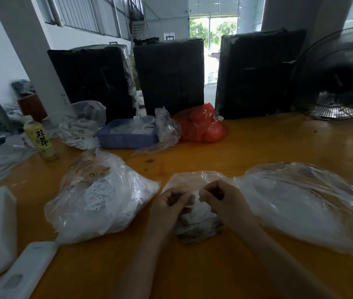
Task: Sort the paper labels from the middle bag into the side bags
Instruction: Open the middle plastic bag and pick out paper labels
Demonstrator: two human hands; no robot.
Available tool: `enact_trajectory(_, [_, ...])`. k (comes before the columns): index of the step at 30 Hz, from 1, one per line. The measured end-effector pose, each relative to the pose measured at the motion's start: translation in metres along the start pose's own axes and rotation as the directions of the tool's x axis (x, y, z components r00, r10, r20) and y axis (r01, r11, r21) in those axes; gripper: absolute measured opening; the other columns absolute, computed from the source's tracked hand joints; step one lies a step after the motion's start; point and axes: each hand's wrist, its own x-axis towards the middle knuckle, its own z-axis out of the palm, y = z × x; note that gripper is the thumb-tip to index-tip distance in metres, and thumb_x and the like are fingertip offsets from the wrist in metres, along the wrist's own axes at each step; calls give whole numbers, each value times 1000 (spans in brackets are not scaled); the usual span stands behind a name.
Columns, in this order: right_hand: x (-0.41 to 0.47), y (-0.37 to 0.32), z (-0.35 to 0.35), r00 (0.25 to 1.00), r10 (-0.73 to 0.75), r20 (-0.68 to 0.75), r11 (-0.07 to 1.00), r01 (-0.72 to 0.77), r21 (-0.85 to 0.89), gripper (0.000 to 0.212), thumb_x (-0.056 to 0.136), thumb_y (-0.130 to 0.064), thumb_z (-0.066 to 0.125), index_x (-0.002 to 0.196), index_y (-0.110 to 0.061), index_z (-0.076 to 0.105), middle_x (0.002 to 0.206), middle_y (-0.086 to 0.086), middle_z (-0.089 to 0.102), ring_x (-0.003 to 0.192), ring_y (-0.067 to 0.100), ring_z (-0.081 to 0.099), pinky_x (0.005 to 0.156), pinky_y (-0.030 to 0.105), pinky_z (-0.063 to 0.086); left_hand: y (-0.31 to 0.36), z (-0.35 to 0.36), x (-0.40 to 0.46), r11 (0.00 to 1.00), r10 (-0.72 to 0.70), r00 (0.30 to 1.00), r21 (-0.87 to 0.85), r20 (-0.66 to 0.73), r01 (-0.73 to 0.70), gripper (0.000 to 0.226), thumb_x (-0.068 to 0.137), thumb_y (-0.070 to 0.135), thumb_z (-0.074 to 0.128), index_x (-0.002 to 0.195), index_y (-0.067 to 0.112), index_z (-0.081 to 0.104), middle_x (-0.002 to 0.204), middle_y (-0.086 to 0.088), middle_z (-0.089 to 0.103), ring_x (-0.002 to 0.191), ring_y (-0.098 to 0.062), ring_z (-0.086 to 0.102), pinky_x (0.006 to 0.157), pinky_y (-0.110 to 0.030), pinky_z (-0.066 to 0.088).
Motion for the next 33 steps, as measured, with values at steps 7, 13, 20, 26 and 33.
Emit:
enact_trajectory(7, [3,0,1,999,-5,35,996,8,-92,13,94,-45,65,84,-36,66,83,-22,68,68,1,62,55,12,44,1,-2,2,999,30,999,35,25,-31,11,93,23,77,98,31,82,100,-5,81,95,-17,77,77,-23,59])
enact_trajectory(13, [3,-3,2,1000,-13,-1,990,12,-143,17,97,-44,62,82,-37,65,80,-21,69,67,-2,62,56,12,42,-1,-1,0,992,72,997,106,27,-75,12,96,25,75,100,32,83,102,0,81,99,-14,76,77,-21,59])
enact_trajectory(20, [2,-5,7,998,-40,43,978,48,-205,19,97,-41,62,85,-27,67,71,-13,62,59,-8,55,51,9,39,-5,1,3,998,21,999,-65,-34,-23,5,92,22,78,87,23,79,108,-10,80,108,-24,75,90,-38,60])
enact_trajectory(26, [1,3,13,992,-113,55,821,125,-556,21,99,-36,60,118,-30,66,112,-9,61,92,4,56,86,22,51,-2,-1,6,982,-37,996,-190,-76,22,11,98,4,66,94,14,69,91,-7,77,82,-17,72,73,-29,56])
enact_trajectory(33, [5,9,26,990,43,133,700,65,-712,47,94,-50,62,138,-39,53,128,-2,52,108,19,57,86,32,49,0,0,2,994,-54,992,-97,-115,43,22,98,15,70,89,31,82,95,0,79,93,-13,75,74,-30,58])
